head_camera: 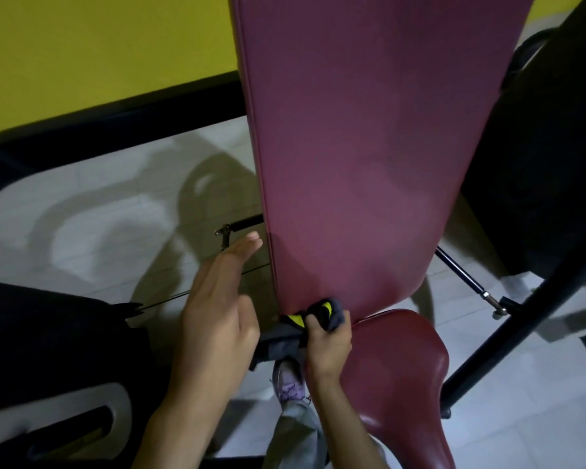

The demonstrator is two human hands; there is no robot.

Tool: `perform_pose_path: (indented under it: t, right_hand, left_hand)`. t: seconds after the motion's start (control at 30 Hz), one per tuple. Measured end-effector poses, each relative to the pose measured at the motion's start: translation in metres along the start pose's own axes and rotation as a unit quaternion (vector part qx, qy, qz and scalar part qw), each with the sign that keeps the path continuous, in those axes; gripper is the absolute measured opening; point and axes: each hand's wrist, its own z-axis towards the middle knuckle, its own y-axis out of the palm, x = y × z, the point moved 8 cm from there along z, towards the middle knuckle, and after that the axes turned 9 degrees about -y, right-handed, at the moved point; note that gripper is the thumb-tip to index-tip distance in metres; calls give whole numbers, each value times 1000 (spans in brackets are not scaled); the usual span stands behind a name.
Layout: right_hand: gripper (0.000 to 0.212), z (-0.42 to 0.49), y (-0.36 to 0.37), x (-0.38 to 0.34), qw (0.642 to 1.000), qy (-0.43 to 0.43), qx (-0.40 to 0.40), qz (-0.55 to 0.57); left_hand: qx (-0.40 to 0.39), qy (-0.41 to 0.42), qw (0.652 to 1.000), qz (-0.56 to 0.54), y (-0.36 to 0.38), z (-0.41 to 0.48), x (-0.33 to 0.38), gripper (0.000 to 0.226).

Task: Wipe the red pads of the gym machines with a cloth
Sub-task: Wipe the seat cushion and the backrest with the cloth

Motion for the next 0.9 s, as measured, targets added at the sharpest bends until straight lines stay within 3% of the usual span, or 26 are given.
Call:
perform_pose_path:
  t: [0.2, 0.33, 0.43, 0.53, 0.67, 0.8, 0.9]
  right_hand:
    - [18, -23, -13, -200, 964, -133, 31, 229]
    - [18, -39, -27, -318, 937, -231, 31, 260]
    - [20, -50, -24, -351, 921, -292, 10, 257]
    - [22, -49, -19, -333, 925, -305, 22, 228]
    - [29, -50, -7, -248, 950, -271, 15, 157]
    - [40, -46, 12, -136, 978, -182, -13, 96]
    - [36, -41, 22, -57, 992, -114, -27, 41]
  left_hand:
    - [17, 8, 1000, -13, -46, 4, 30, 77]
    - [67, 4, 997, -42, -81, 6, 45, 75]
    - [92, 29, 994, -55, -97, 7, 48, 81]
    - [91, 28, 995, -38, -99, 11, 41, 77]
    - [73, 17, 997, 6, -79, 7, 28, 71]
    - [43, -32, 998, -16, -49, -4, 8, 62]
    - [30, -39, 999, -20, -28, -13, -5, 56]
